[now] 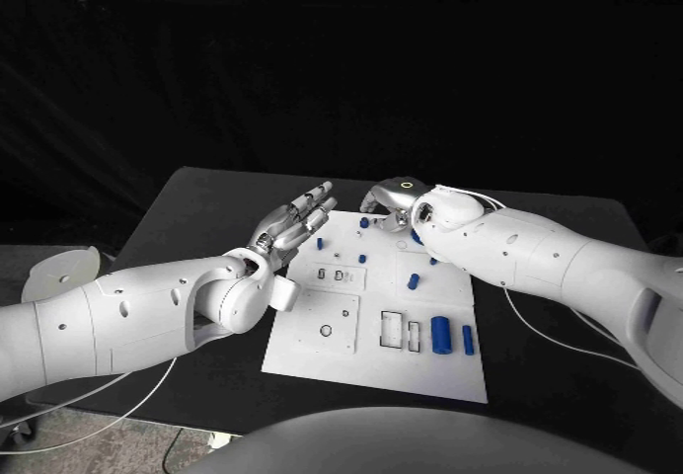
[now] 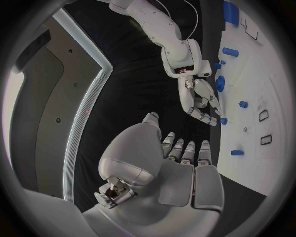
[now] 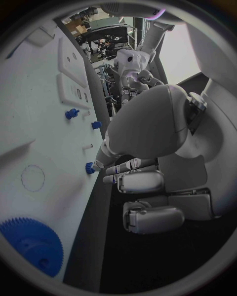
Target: Assemble the parts on the task board
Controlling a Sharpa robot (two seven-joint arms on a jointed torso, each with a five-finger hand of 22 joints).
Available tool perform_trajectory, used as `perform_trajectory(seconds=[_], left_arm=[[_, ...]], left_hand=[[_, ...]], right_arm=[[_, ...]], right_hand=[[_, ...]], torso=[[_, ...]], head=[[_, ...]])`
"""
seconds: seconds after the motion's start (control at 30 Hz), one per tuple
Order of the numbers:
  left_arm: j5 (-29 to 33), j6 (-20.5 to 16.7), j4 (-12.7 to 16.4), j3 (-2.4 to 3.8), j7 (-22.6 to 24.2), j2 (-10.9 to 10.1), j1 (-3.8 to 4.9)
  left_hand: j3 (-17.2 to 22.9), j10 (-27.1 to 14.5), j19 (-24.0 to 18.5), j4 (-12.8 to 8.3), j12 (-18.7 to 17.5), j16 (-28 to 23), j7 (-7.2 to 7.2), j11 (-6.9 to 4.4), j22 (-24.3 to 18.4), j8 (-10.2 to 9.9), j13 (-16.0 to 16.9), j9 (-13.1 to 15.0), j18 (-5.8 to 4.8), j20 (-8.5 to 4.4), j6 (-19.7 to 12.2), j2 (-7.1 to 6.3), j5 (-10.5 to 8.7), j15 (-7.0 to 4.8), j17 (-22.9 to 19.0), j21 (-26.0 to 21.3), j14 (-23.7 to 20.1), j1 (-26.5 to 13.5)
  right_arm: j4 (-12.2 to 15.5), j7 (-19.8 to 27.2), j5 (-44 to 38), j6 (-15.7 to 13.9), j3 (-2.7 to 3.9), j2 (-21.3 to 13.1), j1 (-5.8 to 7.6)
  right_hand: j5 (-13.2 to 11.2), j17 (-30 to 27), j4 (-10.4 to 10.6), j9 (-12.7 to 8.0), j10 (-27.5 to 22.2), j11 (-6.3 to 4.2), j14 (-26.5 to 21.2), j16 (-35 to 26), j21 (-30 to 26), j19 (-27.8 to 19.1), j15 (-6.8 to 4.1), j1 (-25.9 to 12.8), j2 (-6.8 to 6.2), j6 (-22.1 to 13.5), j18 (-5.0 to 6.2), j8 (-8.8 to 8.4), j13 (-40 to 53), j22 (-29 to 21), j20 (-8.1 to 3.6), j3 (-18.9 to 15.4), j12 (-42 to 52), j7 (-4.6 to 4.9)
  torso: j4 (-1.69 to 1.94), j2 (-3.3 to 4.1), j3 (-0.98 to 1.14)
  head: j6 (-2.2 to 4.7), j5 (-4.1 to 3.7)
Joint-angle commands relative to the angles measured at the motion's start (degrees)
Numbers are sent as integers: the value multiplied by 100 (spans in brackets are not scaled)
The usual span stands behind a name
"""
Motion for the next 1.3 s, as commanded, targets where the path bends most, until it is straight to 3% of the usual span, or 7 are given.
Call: perform_trajectory(seconds=[0.03,0.2,0.4,0.47,0.53,0.63,1.3], left_arm=[[26,65,8,3,61,-22,-11],[49,71,24,1,60,-55,-41],[57,86,36,0,49,-78,-59],[58,92,34,-1,48,-84,-63],[58,97,36,-1,47,-88,-66],[59,113,39,-1,44,-98,-74],[59,178,35,-2,21,-133,-102]], left_hand=[[33,4,-3,1,35,-21,28,53,-9,32,5,5,23,41,11,5,21,38,-10,-37,15,40],[45,6,-3,-8,47,-21,32,67,-9,35,7,6,22,49,14,2,31,45,-10,-37,15,54],[70,8,-3,-23,61,-21,38,93,-9,39,9,6,22,57,18,0,45,50,-10,-37,15,81],[80,10,-3,-26,69,-21,37,107,-9,40,10,6,22,59,18,1,49,52,-10,-37,15,91],[89,13,-3,-28,93,-21,35,122,-9,41,14,6,22,62,18,1,53,54,-10,-37,15,98],[123,35,-3,-26,197,-21,19,202,-9,45,31,6,25,67,17,-5,61,52,-10,-37,15,124],[148,50,-3,-24,253,-21,0,251,-9,46,38,6,17,79,11,-11,81,81,-10,-37,15,144]], right_arm=[[362,-46,126,-342,5,-289,120],[1164,-284,385,-117,5,-975,274],[1554,-377,623,167,3,-1550,286],[1582,-420,695,290,3,-1691,245],[1595,-454,744,356,2,-1766,216],[1622,-528,845,466,2,-1924,145],[1497,-654,808,413,3,-1907,-120]], right_hand=[[33,-31,-27,-15,139,-7,-3,-38,-41,142,52,18,13,11,88,19,13,1171,52,-16,50,30],[46,-379,-115,-42,723,-34,-170,-316,-269,-50,32,136,-10,57,159,23,118,1030,45,51,329,27],[23,-1220,-172,-145,1323,-321,-581,-1090,-916,-549,-145,8,-137,-7,331,24,1350,645,-154,-355,1902,-84],[43,-627,-159,-198,1330,-335,-352,-626,-887,-465,-156,-138,-134,-51,303,100,5112,692,-230,-636,5577,-190],[21,175,-33,-248,1902,-399,-41,5,-645,-259,-108,-259,94,-249,231,-3,6747,855,-200,-646,7102,-173],[55,1755,52,-198,3433,-408,655,1199,-188,95,-100,-476,60,-216,106,35,8586,1153,-114,-823,8565,-113],[196,1867,86,231,3433,-506,711,1277,449,610,-198,-878,106,-210,-81,83,8586,1509,-180,-1196,8565,-259]], torso=[[-35,-58,-19],[-78,-114,-40],[-127,-140,-62],[-134,-141,-60],[-137,-139,-57],[-131,-140,-58],[-111,-152,-62]], head=[[0,9],[0,10],[0,33],[0,29],[0,32],[0,24],[0,26]])
